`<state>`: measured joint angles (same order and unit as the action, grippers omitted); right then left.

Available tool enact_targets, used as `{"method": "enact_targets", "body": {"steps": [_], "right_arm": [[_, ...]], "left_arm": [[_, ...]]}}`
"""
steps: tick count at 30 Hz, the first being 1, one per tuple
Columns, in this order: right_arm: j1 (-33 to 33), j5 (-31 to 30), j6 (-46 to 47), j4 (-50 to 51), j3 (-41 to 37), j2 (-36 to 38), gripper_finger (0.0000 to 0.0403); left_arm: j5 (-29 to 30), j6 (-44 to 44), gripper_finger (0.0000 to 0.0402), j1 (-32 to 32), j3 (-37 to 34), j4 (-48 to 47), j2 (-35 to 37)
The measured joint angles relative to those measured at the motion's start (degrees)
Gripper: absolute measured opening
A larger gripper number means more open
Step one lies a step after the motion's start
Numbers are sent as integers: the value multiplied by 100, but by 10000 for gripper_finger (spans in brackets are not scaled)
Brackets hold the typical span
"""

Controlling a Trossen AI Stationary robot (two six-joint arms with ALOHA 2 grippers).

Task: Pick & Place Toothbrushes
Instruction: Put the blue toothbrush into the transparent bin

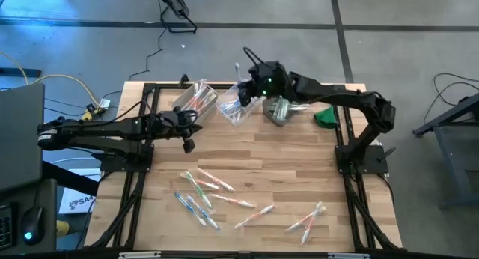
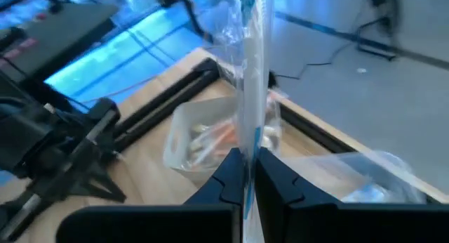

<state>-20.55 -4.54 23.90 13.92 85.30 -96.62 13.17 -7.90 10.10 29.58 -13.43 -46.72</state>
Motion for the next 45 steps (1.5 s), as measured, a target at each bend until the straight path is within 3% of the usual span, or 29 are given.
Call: {"method": "enact_targets", "body": {"steps": [3, 14, 25, 33, 37, 45], "right_arm": [[-197, 489, -19, -417, 2, -406, 7], [-652, 774, 171, -764, -7, -1514, 7], [-811, 1246, 492, -672, -7, -1829, 7], [-813, 1198, 481, -73, -7, -1825, 10], [-813, 1087, 344, 38, -7, -1825, 42], [-849, 748, 282, 411, -7, -1752, 146]], "left_arm": [[0, -11, 1, 1, 0, 0, 0], [-2, -90, 1, 0, 0, -1, 0], [-2, -313, 1, -1, 0, 0, 0], [-2, -341, 1, 0, 0, -2, 0], [-6, -454, 1, 1, 0, -1, 0], [-4, -446, 1, 1, 0, -2, 0]]}}
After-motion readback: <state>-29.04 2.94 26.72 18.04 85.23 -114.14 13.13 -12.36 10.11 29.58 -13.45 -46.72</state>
